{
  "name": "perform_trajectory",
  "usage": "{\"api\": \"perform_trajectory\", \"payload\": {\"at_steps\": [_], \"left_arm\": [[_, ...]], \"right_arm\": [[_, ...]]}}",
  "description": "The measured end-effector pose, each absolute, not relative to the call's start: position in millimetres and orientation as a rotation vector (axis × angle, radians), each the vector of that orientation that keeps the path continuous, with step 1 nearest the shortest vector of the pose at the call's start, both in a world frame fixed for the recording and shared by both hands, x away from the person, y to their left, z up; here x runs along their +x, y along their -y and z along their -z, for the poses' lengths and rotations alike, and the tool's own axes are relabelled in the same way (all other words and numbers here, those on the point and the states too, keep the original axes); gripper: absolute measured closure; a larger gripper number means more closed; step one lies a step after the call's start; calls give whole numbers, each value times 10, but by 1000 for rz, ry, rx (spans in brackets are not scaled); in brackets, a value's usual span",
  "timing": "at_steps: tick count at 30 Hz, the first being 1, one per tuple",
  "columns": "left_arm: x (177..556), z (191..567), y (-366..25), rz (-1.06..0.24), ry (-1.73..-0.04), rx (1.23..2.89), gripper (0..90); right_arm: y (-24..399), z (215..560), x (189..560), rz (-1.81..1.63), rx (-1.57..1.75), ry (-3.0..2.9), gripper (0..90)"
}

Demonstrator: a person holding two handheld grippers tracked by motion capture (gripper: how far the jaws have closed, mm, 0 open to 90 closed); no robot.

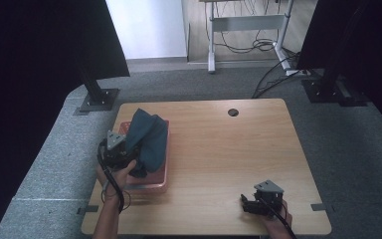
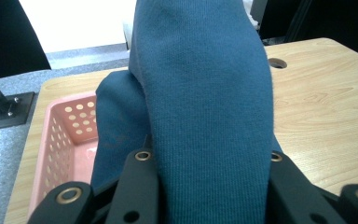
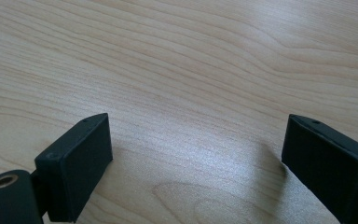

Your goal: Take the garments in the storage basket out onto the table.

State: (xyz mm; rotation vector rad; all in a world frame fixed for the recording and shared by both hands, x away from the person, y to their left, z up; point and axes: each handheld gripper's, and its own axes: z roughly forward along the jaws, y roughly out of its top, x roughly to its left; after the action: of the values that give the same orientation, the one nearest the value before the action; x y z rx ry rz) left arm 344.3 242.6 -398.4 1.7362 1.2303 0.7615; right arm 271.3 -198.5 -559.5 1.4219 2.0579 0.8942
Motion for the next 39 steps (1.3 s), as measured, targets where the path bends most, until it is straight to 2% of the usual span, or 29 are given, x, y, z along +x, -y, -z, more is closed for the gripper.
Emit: {"api": "perform_trajectory", "payload": {"at_steps": [39], "left_arm": [[3477, 3806, -2229, -765, -1177, 1748, 709]], "right_arm": [[1986, 5595, 2713, -895, 1422, -2058, 82]]}}
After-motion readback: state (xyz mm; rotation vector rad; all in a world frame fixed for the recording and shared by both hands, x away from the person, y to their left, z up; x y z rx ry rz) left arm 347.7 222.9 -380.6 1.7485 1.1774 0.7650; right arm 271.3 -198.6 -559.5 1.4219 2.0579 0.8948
